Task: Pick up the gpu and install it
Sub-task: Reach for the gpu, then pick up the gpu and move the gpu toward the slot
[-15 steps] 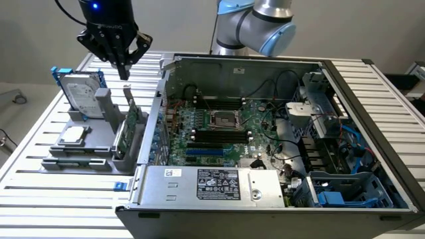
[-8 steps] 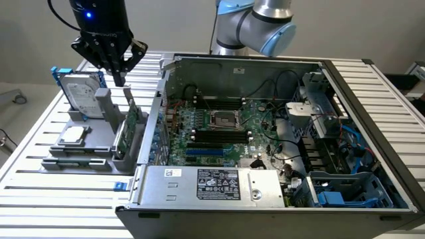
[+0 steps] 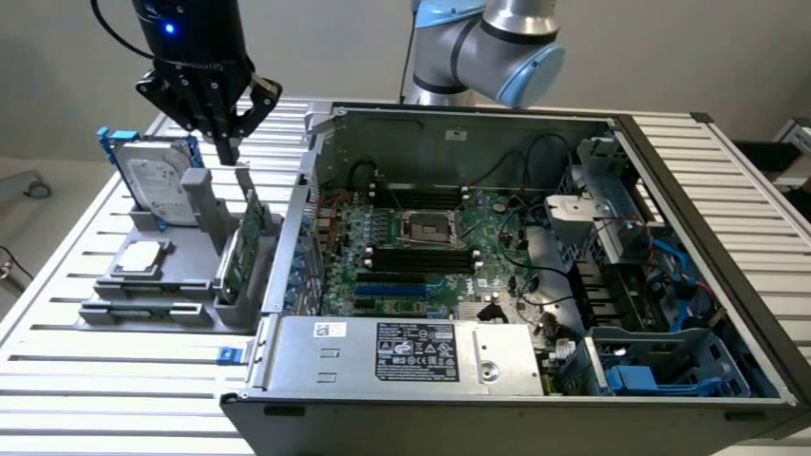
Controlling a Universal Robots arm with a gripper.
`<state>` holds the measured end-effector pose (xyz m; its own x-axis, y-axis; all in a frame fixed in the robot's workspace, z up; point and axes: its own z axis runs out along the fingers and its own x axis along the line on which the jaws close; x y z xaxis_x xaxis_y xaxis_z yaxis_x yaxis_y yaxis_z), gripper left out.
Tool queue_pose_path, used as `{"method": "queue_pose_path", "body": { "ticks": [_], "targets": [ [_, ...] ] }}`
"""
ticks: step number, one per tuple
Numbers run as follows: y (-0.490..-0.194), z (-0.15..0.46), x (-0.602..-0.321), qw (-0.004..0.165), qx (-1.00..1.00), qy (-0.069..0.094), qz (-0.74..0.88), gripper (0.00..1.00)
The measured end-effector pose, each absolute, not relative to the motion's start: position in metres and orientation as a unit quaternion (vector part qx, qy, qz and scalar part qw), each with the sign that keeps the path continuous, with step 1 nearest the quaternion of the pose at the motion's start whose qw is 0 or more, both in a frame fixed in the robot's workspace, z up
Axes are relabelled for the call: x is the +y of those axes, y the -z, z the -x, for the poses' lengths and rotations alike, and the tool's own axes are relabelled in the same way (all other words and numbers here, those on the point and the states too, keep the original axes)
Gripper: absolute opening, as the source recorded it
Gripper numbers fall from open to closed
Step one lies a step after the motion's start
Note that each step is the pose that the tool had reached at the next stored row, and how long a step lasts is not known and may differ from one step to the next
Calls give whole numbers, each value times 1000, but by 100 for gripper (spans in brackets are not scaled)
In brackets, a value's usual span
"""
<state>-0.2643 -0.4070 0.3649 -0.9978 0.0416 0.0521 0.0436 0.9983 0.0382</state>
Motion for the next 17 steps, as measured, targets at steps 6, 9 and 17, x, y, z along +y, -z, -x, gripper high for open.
{"method": "queue_pose_path", "body": {
  "ticks": [6, 9, 17],
  "targets": [
    [-365, 264, -407, 26, -999, 20, 21, 11],
    [-365, 264, -407, 26, -999, 20, 21, 11],
    [-365, 264, -407, 26, -999, 20, 21, 36]
  ]
}}
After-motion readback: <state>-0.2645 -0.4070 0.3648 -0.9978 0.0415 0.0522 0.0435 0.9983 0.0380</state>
